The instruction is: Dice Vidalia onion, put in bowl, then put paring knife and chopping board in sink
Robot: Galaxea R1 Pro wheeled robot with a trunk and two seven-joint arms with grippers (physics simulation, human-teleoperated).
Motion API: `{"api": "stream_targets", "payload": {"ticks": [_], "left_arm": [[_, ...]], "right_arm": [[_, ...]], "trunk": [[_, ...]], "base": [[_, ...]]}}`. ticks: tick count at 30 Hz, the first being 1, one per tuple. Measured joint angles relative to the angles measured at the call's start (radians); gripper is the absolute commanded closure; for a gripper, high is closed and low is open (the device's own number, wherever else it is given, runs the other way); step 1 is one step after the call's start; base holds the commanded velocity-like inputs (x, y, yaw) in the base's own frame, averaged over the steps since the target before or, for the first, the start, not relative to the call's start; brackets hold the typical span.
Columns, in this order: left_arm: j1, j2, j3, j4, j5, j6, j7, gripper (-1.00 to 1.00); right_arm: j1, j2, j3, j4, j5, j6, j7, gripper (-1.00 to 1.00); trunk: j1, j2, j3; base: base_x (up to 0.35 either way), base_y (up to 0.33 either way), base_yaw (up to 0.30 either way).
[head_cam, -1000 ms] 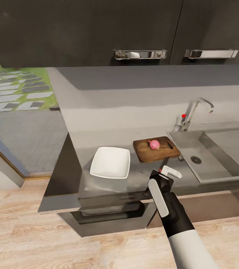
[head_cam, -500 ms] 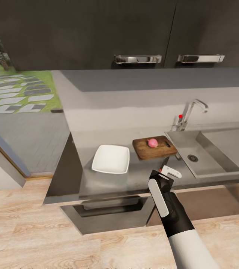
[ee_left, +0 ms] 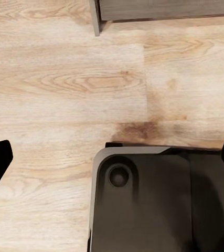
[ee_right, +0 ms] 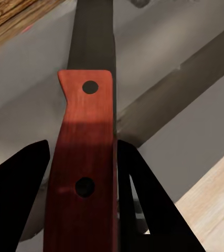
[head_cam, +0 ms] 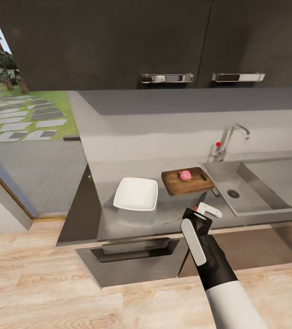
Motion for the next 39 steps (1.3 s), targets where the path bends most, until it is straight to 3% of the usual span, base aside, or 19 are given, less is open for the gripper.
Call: {"api": "stream_targets", "payload": {"ticks": [15,33,39], "left_arm": [[0.000,0.000,0.000,0.000,0.000,0.000,0.000,-1.00],[0.000,0.000,0.000,0.001,0.000,0.000,0.000,-1.00],[0.000,0.000,0.000,0.001,0.000,0.000,0.000,-1.00]], "right_arm": [[0.000,0.000,0.003,-0.058,0.008,-0.010,0.003,1.00],[0.000,0.000,0.006,-0.075,0.009,-0.008,0.006,1.00],[0.000,0.000,0.006,-0.075,0.021,-0.006,0.007,1.00]], "trunk": [[0.000,0.000,0.024],[0.000,0.000,0.045],[0.000,0.000,0.050]], "base": [[0.059,-0.088,0.028],[0.038,-0.293,0.223],[0.000,-0.118,0.175]]}}
